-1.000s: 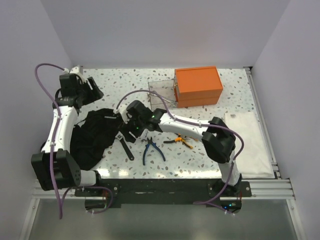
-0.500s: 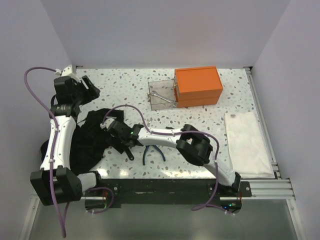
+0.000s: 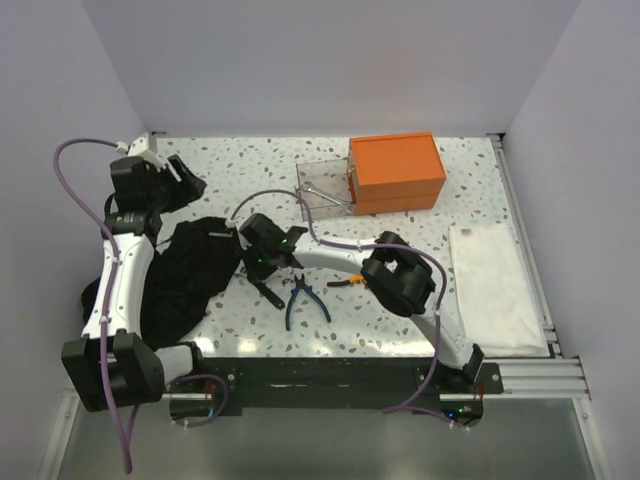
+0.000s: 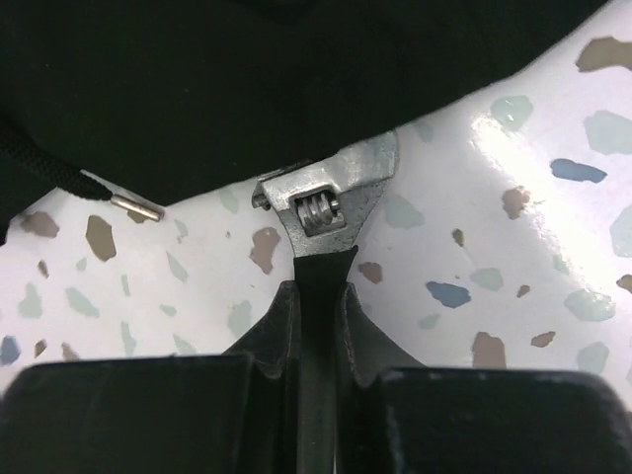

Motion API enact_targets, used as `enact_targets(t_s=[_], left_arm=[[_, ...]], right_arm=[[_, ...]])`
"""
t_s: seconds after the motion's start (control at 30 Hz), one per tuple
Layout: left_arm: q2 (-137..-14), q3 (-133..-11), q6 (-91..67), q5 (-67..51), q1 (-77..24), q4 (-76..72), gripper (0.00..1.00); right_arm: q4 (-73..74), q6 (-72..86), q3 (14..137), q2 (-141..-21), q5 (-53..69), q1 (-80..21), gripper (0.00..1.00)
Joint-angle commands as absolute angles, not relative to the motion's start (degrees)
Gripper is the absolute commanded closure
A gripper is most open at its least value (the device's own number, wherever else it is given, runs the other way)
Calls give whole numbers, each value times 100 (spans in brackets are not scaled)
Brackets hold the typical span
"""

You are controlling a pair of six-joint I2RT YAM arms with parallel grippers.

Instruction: Sort the tools into containers

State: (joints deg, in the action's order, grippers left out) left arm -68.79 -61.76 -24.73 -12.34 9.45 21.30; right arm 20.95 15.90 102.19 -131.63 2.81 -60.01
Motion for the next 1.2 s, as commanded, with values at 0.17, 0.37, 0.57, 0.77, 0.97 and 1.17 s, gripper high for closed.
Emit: enact_targets(t_s=[0.17,0.37,0.57,0.77,0.97,1.17], left_arm=[[-6732,-4748,-3172,-3568,984,211,32],[-6882,-4176,-3103,-3367,984,553,33],[-6926,-3771,-3217,-3279,801,659,35],[-7233,-4226,-3173,-2743,738,1274,40],[-7172,-4614,-3085,-2225,773,1748,39],[-6847,-5035,-3331,-1230,957,2891,35]], right_arm=[[1434,2390,9018,-12393,3488,-4756,100],[1037,2356,8807,-12068,3763,-4535,100],[1195,2092,9008,-11848,2728,-4535,63],[1678,1881,9816,-12251,1513,-4675,60],[2179,1723,10766,-12910,687,-4913,44],[2417,1688,10934,-13165,422,-5089,43]])
